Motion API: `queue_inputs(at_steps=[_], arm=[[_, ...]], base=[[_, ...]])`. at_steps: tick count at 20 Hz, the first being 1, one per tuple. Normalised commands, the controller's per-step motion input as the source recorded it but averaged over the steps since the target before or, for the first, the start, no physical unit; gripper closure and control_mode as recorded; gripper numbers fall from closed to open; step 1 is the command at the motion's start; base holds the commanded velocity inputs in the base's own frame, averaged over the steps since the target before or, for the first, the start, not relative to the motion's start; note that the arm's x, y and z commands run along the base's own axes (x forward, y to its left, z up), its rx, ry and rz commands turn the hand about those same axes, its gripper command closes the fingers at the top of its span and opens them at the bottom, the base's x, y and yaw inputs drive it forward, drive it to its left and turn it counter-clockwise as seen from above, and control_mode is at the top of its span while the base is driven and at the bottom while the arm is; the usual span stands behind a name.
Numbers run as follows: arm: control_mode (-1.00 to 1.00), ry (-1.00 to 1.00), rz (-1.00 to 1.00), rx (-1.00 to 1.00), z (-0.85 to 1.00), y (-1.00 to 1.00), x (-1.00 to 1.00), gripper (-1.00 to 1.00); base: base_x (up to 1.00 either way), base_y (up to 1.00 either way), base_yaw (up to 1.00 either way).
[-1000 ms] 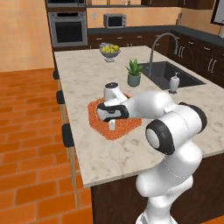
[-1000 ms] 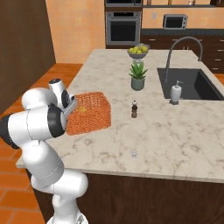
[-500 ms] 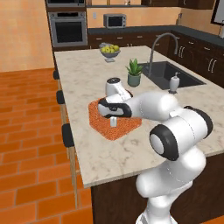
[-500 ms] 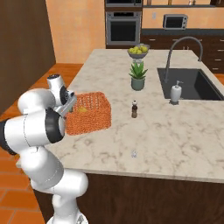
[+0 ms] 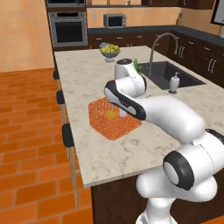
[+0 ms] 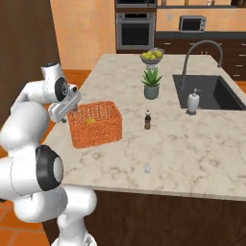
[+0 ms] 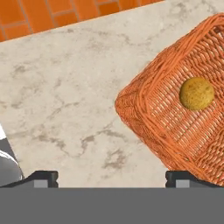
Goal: Open the cabinet, pick up the bread from the cabinet and place it in the basket. Then move the basket to the dining counter.
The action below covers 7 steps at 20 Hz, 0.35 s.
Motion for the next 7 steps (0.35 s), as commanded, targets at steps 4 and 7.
queue_inputs(at_steps=[4,7], arm=[[-1.0,0.0,-0.09,0.04,0.72,-0.59,-1.0,-1.0],[-1.0,0.0,-0.18,0.06,0.61,-0.74,-1.0,-1.0]], base=[[0.0,0.0,0.0],[0.0,0.0,0.0]])
